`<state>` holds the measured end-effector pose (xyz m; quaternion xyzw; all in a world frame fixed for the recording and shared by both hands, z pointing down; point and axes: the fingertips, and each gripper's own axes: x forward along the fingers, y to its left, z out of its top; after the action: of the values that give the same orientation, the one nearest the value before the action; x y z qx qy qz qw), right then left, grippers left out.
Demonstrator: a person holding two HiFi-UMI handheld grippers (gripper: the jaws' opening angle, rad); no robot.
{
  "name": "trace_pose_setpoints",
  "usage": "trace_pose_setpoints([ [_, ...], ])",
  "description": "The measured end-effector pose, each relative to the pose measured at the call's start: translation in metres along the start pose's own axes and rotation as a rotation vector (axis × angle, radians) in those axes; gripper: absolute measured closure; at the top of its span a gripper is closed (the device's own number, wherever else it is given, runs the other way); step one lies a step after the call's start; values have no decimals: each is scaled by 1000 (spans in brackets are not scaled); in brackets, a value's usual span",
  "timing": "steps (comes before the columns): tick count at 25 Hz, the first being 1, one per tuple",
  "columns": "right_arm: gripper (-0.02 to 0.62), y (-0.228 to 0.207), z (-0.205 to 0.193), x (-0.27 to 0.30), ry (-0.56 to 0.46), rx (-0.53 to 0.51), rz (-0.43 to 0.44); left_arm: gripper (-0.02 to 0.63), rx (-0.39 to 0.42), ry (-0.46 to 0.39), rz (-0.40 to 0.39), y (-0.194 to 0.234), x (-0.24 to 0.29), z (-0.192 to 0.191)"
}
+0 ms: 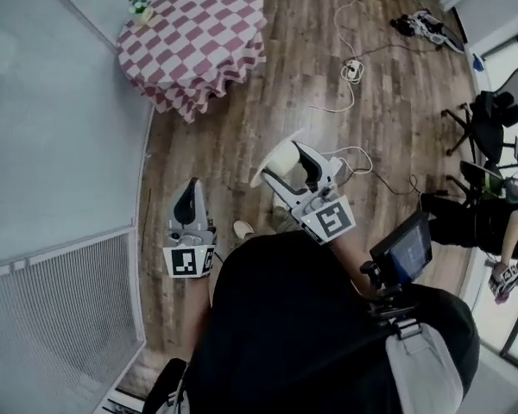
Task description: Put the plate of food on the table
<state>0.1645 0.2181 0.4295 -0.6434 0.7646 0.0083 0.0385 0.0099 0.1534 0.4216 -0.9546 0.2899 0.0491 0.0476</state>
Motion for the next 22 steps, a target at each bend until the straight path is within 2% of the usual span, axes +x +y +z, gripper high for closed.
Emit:
trace_pose_setpoints([
  [5,279,-14,-8,0,51,-11,-51,612,-19,4,-54,-7,8,-9],
  [10,281,-25,4,-2,-12,-17,-69,612,-26,26,-85,-18,11,-12],
  [14,280,-30,2,-6,-4,-25,-81,612,-24,37,-96,-22,11,-16],
  [19,281,-38,6,-11,-57,-21,-105,612,-7,40,-106,-26,10,-21],
  [22,281,-56,7,-17,-61,-16,-119,612,7,47,-117,-37,22,-22],
])
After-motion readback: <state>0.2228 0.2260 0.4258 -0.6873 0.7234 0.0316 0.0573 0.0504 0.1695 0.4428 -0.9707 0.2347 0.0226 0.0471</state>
